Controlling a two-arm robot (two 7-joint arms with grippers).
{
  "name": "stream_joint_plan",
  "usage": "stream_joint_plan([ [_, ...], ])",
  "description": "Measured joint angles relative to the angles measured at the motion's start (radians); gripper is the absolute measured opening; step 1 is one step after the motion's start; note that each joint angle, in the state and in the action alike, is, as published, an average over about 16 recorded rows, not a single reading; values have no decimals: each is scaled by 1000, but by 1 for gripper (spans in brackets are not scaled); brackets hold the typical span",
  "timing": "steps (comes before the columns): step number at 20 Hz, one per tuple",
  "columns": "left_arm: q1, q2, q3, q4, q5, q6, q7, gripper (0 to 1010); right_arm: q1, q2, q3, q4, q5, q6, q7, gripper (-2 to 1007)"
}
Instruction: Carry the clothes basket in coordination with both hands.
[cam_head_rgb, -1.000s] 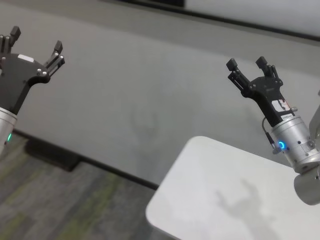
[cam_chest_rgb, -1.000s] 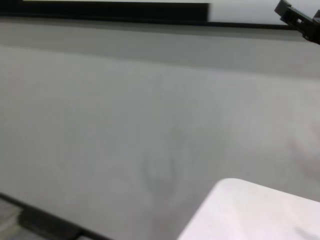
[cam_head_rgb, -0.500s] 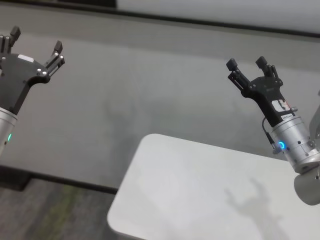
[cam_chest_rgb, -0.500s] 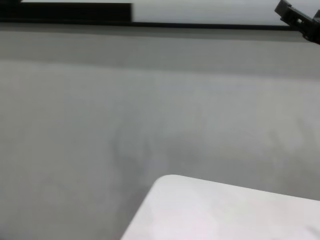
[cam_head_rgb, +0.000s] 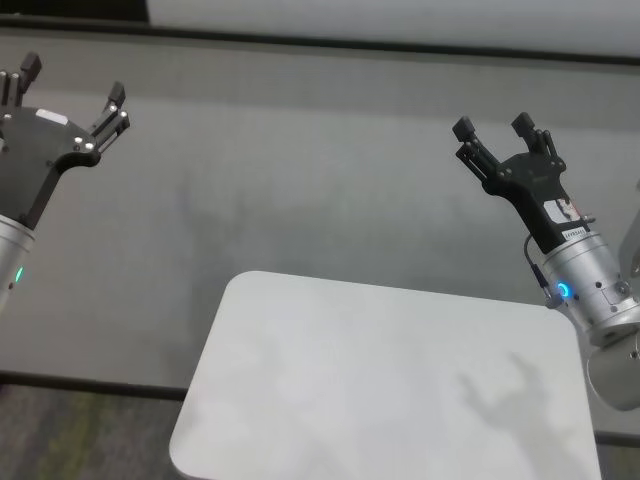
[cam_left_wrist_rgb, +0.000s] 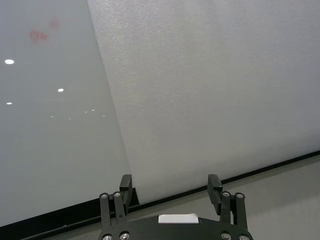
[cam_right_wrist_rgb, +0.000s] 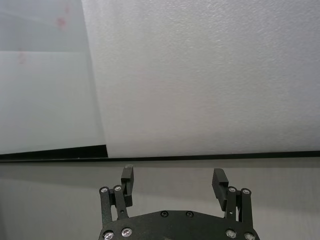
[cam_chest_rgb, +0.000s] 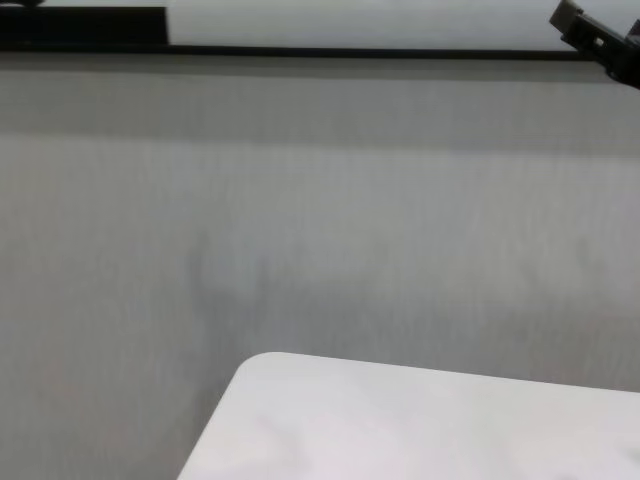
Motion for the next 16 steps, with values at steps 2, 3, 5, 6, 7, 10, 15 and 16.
stream_joint_plan([
  [2,0,0,0,0,0,0,0,1002,0,0,0,0,0,0,0,1000],
  [3,0,0,0,0,0,0,0,1002,0,0,0,0,0,0,0,1000],
  [5,0,0,0,0,0,0,0,1002,0,0,0,0,0,0,0,1000],
  [6,0,0,0,0,0,0,0,1002,0,0,0,0,0,0,0,1000],
  [7,0,0,0,0,0,0,0,1002,0,0,0,0,0,0,0,1000],
  [10,0,0,0,0,0,0,0,1002,0,0,0,0,0,0,0,1000],
  [15,0,0,0,0,0,0,0,1002,0,0,0,0,0,0,0,1000],
  [16,0,0,0,0,0,0,0,1002,0,0,0,0,0,0,0,1000],
])
